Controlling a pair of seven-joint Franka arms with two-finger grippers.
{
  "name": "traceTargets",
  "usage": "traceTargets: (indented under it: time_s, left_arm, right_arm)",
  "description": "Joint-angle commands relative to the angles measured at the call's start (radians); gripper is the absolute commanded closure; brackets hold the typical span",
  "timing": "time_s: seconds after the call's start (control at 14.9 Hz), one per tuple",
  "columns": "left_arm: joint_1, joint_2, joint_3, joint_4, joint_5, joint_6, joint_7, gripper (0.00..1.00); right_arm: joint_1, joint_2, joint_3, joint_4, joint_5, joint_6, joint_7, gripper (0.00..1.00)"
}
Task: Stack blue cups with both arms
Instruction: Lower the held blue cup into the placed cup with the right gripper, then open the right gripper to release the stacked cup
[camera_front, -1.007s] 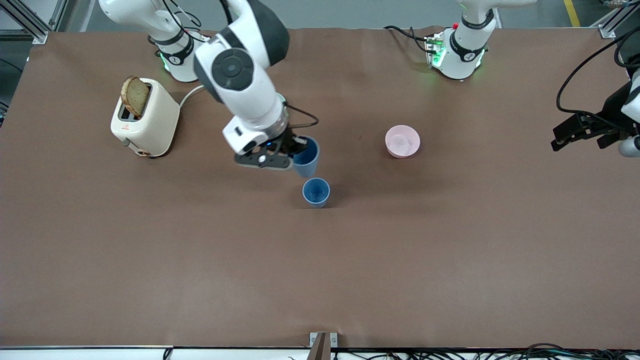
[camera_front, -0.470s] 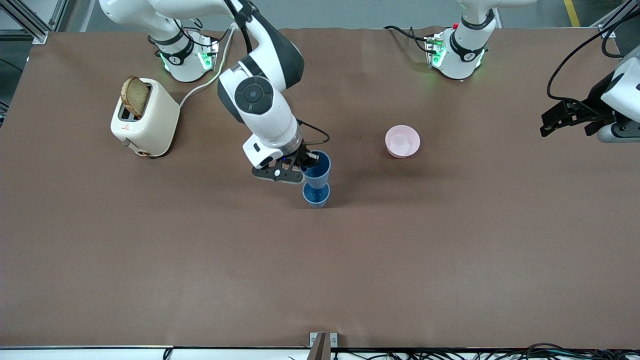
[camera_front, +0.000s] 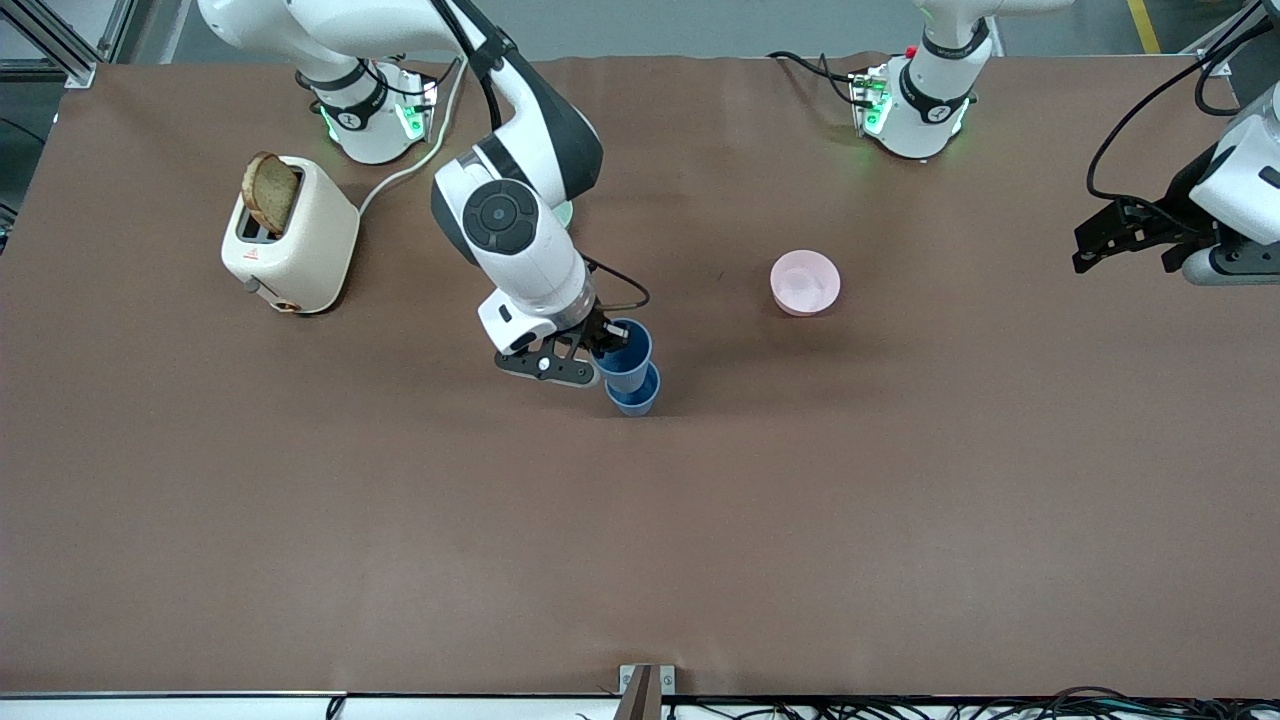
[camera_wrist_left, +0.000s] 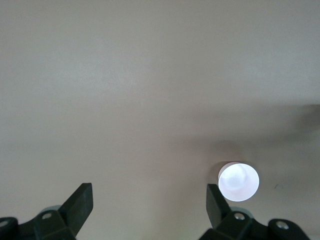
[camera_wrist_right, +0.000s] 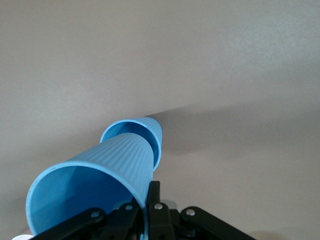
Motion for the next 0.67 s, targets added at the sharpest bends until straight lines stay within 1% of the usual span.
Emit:
traceTargets:
  time_s: [0.0, 0.34, 0.4, 0.54, 0.6]
  left_arm:
    - [0.006, -0.007, -0.006, -0.010, -0.012, 0.012, -0.001, 0.00]
    - [0.012, -0.006, -0.006, -0.004, -0.016, 0.010, 0.004, 0.00]
    - [0.012, -0.004, -0.006, -0.004, -0.021, 0.010, 0.004, 0.00]
    - [0.013, 0.001, -0.006, -0.002, -0.022, 0.010, 0.004, 0.00]
    - [0.015, 0.001, -0.005, -0.002, -0.022, 0.010, 0.004, 0.00]
  right_arm:
    - [0.004, 0.025, 0.007, -0.010, 0.014, 0.044, 0.003, 0.96]
    - [0.009, 0.040, 0.007, -0.010, 0.014, 0.044, 0.002, 0.95]
    - [0.011, 0.043, 0.007, -0.011, 0.013, 0.047, 0.002, 0.92]
    - [0.011, 0.054, 0.007, -0.010, 0.014, 0.048, 0.003, 0.83]
    - [0.011, 0.055, 0.007, -0.010, 0.014, 0.050, 0.005, 0.81]
